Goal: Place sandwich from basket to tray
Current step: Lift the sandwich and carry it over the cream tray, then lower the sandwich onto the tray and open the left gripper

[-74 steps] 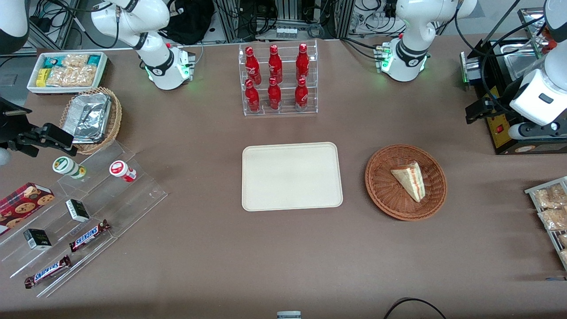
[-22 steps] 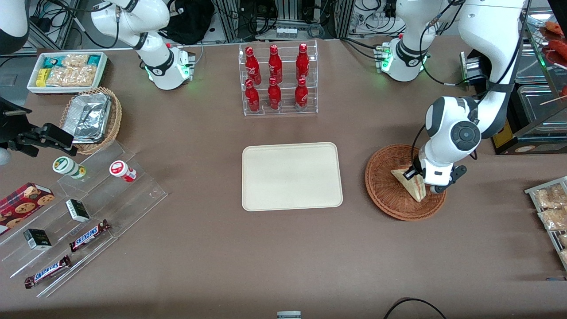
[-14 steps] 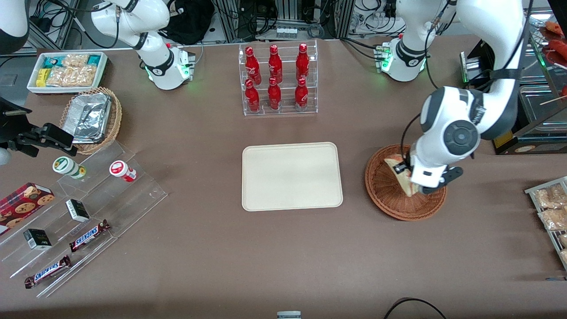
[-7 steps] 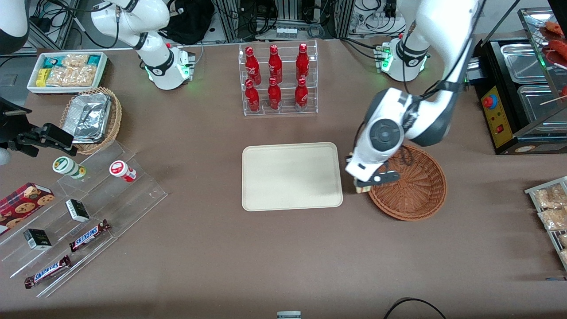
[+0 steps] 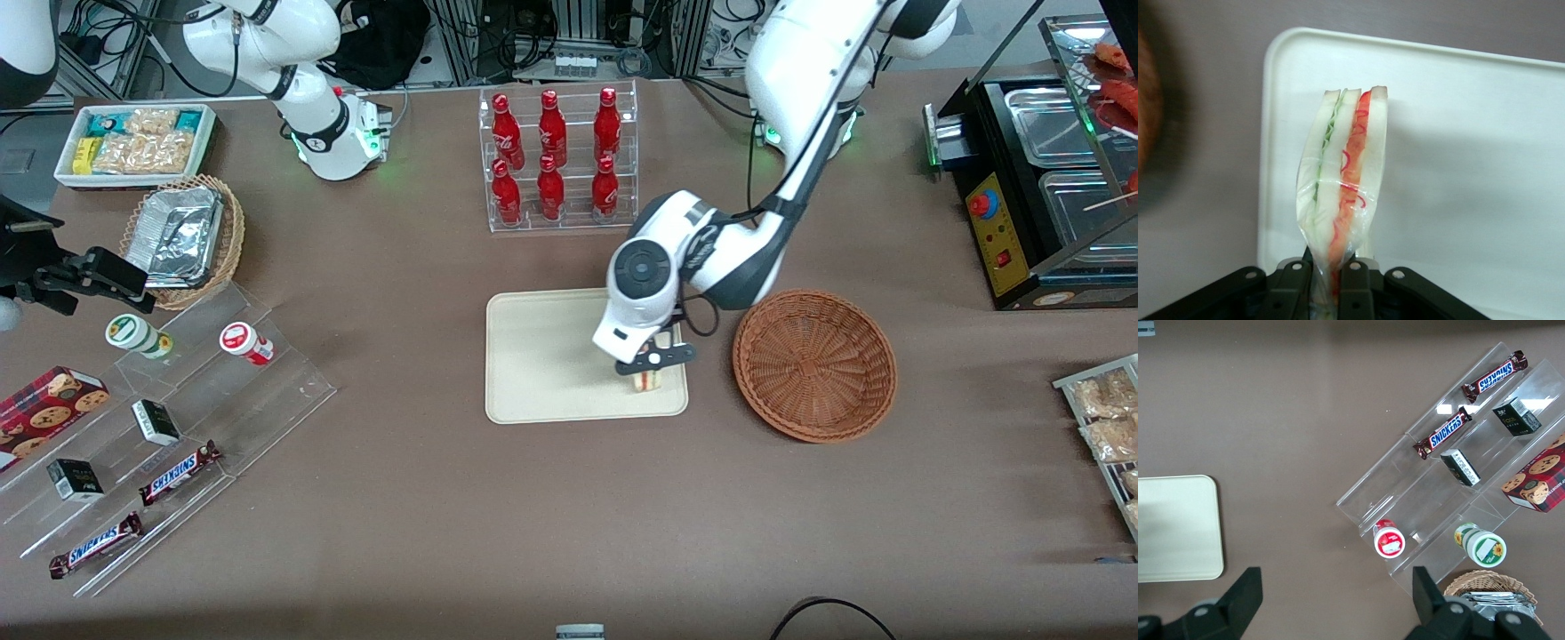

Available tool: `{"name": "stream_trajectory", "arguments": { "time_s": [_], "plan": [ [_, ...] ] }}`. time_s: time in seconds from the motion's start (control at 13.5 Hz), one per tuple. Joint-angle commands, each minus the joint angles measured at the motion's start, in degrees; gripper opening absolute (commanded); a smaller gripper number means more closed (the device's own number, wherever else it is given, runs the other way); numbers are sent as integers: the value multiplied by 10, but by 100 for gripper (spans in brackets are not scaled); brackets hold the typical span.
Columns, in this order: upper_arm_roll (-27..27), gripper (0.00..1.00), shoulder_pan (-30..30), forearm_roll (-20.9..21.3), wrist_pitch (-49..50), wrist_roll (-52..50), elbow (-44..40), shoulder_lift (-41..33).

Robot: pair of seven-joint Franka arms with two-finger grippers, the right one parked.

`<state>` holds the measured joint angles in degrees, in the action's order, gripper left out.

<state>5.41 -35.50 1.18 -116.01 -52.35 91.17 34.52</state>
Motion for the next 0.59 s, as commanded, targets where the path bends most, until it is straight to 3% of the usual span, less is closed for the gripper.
{"name": "stream_trajectory", "arguments": {
  "time_s": [0.0,0.52],
  "plan": [
    [-8,4,-31,-1,9,-42,-86,60],
    [-9,5,-74,1,11,-85,-145,112]
  ]
}}
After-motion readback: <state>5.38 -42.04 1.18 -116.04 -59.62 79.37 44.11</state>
